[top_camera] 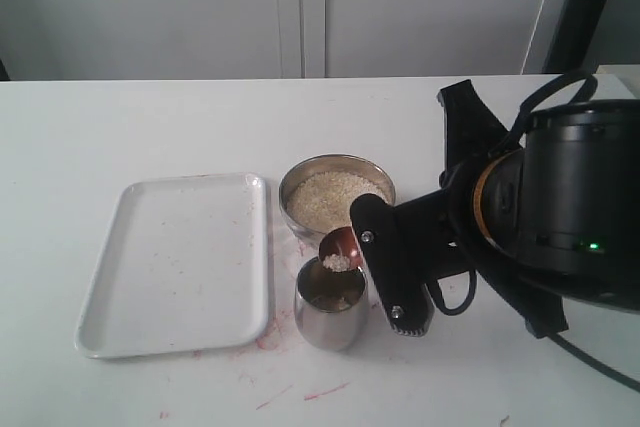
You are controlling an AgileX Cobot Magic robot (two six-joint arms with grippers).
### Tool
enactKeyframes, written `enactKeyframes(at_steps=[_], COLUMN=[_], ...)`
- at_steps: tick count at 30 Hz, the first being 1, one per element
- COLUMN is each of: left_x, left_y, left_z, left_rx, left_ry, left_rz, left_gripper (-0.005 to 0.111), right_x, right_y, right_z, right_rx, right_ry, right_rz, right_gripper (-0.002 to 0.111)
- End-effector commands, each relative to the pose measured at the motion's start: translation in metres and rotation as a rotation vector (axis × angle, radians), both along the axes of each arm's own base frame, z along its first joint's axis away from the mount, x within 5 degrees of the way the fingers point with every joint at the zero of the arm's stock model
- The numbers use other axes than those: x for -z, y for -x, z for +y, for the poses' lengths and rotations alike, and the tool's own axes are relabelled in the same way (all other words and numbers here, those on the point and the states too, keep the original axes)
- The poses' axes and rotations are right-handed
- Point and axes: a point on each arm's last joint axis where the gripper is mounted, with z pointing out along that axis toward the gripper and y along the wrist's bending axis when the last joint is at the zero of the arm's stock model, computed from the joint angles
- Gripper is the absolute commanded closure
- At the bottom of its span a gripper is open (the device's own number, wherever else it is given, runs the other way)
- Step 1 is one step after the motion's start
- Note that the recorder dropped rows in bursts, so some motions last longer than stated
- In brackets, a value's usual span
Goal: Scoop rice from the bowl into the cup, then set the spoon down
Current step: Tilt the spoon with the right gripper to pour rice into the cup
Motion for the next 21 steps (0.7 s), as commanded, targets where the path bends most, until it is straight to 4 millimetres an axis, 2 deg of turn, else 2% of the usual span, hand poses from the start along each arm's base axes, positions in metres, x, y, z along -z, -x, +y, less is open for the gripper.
enactKeyframes(at_steps=[1,21], left_x=[0.0069,0.0069], left_y=[0.0005,0.0005], left_z=[-0.0002,-0.0002], left_rx=[0.002,0.002], left_ry=[0.005,0.005], left_rz=[0.057,0.057], left_gripper=[0.092,0.092], right_x=[-0.0007,-0.0044], right_y=[-0.0006,-0.0036], right_z=[0.0001,0.0002], right_rx=[-0.040,-0.126], right_ry=[0.051,0.150], right_rz=[-0.001,-0.034], right_gripper=[0.108,0.108])
